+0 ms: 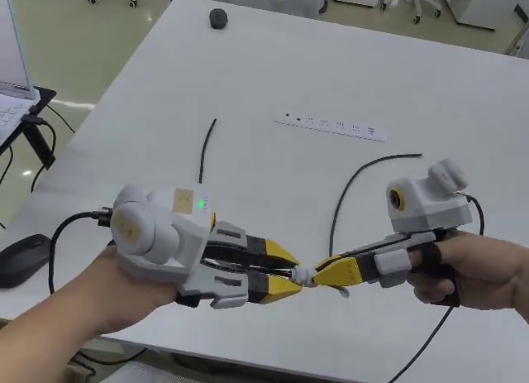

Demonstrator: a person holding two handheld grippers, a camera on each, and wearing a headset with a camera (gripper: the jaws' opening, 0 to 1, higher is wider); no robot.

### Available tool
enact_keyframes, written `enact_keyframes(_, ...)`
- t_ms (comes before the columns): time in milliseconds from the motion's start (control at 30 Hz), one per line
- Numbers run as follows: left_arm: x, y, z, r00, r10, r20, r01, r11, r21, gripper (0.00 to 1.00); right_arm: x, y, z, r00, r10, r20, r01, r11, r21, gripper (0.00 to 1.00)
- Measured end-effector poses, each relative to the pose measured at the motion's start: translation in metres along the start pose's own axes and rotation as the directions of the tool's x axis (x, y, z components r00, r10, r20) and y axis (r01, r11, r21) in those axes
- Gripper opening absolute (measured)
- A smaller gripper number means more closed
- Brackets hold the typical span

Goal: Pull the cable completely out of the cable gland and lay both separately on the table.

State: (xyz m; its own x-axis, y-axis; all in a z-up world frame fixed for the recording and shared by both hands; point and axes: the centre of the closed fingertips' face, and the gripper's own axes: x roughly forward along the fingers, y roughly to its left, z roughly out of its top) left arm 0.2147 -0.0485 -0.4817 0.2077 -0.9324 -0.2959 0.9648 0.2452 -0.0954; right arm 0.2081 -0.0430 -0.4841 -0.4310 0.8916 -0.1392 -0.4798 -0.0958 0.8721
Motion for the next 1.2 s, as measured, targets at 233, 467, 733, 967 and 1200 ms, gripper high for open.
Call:
enact_keyframes(233,0.001,-0.001,-0.005,0.9999,-0.004,-0.009,0.003,1.000,-0.029,0.15,0.003,-0.001,-0.006,0.9983,-0.024,-0.053,0.020,0.998,-0.064,0.08)
enact_keyframes(467,0.002,-0.003,-0.010,0.9997,-0.023,-0.010,0.022,0.996,-0.091,0.14,0.003,-0.003,-0.012,0.9786,-0.149,-0.142,0.099,0.945,-0.311,0.06)
enact_keyframes(733,0.000,0.001,-0.011,0.9992,-0.023,0.033,0.029,0.978,-0.208,0.14,0.003,-0.004,-0.009,0.9292,-0.339,-0.148,0.207,0.808,-0.552,0.06)
enact_keyframes(967,-0.006,0.004,-0.012,0.9994,-0.010,0.034,0.018,0.967,-0.255,0.14,0.006,-0.011,-0.004,0.8176,-0.571,-0.076,0.269,0.495,-0.826,0.06)
enact_keyframes(1200,-0.006,0.007,-0.016,0.9987,0.009,0.049,0.006,0.952,-0.307,0.15,0.009,-0.019,-0.004,0.6369,-0.768,0.069,0.271,0.140,-0.952,0.06)
